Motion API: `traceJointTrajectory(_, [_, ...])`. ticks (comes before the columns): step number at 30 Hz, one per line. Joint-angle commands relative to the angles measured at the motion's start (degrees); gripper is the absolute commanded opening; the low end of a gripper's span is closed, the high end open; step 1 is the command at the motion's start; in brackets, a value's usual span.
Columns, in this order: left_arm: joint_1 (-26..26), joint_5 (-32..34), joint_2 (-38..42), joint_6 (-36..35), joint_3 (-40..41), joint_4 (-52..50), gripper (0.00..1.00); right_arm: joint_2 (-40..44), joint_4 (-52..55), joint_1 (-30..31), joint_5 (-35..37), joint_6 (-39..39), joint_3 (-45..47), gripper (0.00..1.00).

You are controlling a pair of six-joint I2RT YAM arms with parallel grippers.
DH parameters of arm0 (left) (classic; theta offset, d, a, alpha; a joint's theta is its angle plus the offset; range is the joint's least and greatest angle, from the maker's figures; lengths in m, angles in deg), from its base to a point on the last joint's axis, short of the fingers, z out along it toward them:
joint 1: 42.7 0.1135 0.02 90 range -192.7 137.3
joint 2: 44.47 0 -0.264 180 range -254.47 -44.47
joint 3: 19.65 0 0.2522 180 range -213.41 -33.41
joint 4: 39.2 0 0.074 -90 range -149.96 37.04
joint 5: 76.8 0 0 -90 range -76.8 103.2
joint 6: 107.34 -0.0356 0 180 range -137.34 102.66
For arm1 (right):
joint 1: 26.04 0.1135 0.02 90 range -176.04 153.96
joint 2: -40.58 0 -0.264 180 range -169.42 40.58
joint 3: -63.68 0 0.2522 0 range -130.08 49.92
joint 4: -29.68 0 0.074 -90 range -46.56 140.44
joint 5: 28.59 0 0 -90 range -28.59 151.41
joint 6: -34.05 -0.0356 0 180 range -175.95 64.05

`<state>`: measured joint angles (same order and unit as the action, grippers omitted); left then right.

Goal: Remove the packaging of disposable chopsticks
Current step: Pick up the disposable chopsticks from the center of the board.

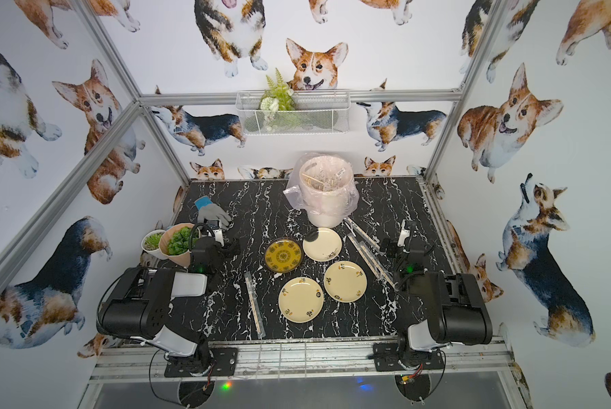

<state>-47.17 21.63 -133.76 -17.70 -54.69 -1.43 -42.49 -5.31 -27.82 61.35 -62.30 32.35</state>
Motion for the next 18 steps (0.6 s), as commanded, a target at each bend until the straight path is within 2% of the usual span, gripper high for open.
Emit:
traceJointTrajectory(1, [0.19, 1.28, 2.54, 0.44, 1.75, 3.55, 0.96, 3.59, -4.98, 0.03, 2.1, 0.32, 3.33, 1.0])
traceJointTrajectory(4, [-0.28, 1.11, 8.17, -0.35, 3.19, 1.61, 0.93, 14.75, 3.86, 0.02, 4.58, -1.15, 3.6, 0.99])
traceJointTrajectory(6, [-1.26, 1.53, 13.78, -1.2, 2.24, -4.6, 0.92, 23.9, 19.14, 0.02, 4.89, -3.95, -0.17, 0.96])
traceJointTrajectory(9, [-1.92, 1.67, 22.63, 2.21, -1.67, -16.21, 0.89, 30.78, 31.4, 0.02, 1.46, -8.33, -4.45, 0.9])
traceJointTrajectory(13, [-4.22, -1.61, 31.01, 9.35, -11.33, -31.67, 0.81, 33.3, 47.66, 0.26, -8.81, -14.84, -13.21, 0.77])
traceJointTrajectory(16, [-10.41, -3.52, 32.52, 10.12, -20.77, -42.62, 0.76, 31.12, 58.31, 2.98, -17.78, -17.27, -20.6, 0.69])
traceJointTrajectory(18, [-15.25, -5.21, 32.05, 8.93, -29.06, -50.78, 0.75, 29.97, 64.48, 8.48, -19.73, -16.49, -25.28, 0.67])
